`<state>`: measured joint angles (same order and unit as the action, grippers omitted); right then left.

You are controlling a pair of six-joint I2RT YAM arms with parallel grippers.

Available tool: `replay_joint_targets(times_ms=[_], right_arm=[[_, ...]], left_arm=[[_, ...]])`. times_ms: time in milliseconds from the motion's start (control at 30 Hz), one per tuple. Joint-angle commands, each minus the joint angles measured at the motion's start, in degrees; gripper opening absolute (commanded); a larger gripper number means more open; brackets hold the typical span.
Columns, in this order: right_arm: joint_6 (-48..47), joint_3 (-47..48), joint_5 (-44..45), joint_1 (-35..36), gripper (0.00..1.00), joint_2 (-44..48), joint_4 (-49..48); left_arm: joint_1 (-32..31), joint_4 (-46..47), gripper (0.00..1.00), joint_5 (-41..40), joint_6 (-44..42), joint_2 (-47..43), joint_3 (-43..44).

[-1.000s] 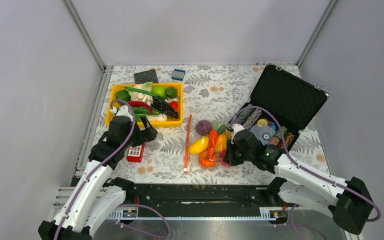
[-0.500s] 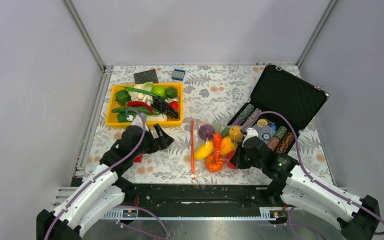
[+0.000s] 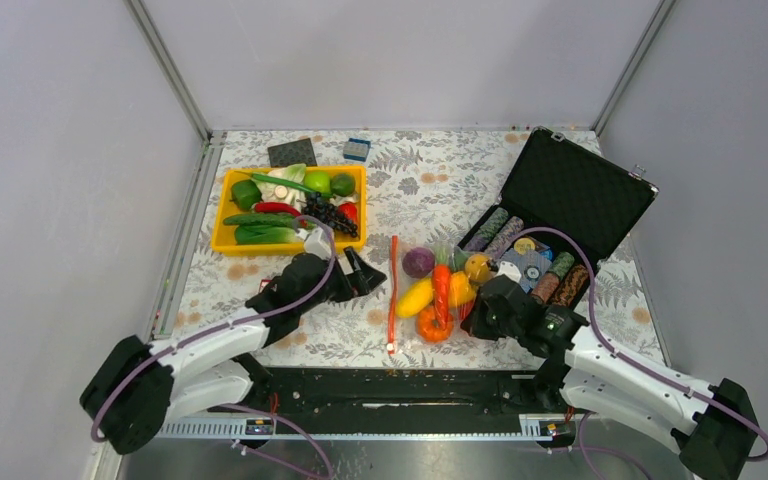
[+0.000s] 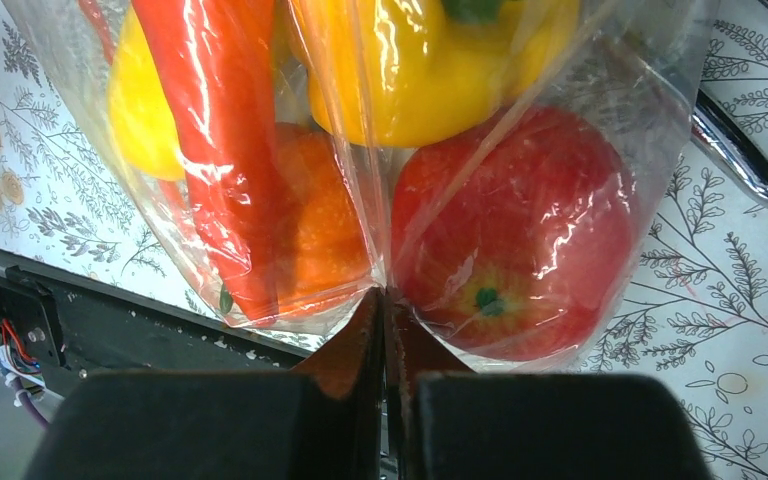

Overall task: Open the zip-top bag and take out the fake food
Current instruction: Pick up the zipper food storage bag at the center of the board.

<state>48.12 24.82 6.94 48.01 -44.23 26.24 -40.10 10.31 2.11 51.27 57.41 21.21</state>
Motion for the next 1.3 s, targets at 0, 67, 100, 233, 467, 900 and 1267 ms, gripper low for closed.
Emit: replay_joint_targets(times_ms=[0, 67, 100, 233, 467, 900, 1267], right_arm=[[1.4, -2.2, 4.5, 0.2, 0.0, 0.6, 5.3], [1.5, -2.6, 4.1, 0.2, 0.0, 1.6, 4.8], [1.7, -3.0, 3.9, 0.2, 0.0, 2.0, 4.4], [2.2, -3.5, 3.7, 0.2, 0.0, 3.0, 3.5], [1.7, -2.9, 2.2, 0.2, 0.01, 2.0, 2.0], [2.1, -2.7, 1.8, 0.2, 0.01, 2.9, 2.0], [1.1, -1.8, 2.8, 0.2, 0.06, 3.6, 2.5]], left_arm=[[-1.6, 18.8, 0.86, 1.0, 1.5, 6.7, 0.1], [-2.2, 23.2, 0.81, 2.6, 1.6, 10.9, 0.5], [-2.5, 24.9, 0.79, 3.3, 1.6, 12.8, 0.6], [-3.3, 28.9, 0.7, 3.6, 2.1, 19.6, 1.0], [-3.4, 35.0, 0.56, 4.4, 2.2, 26.5, 1.5], [-3.5, 47.3, 0.31, 8.3, 5.1, 35.4, 1.6], [-3.5, 41.6, 0.0, 8.5, 4.0, 30.2, 1.5]])
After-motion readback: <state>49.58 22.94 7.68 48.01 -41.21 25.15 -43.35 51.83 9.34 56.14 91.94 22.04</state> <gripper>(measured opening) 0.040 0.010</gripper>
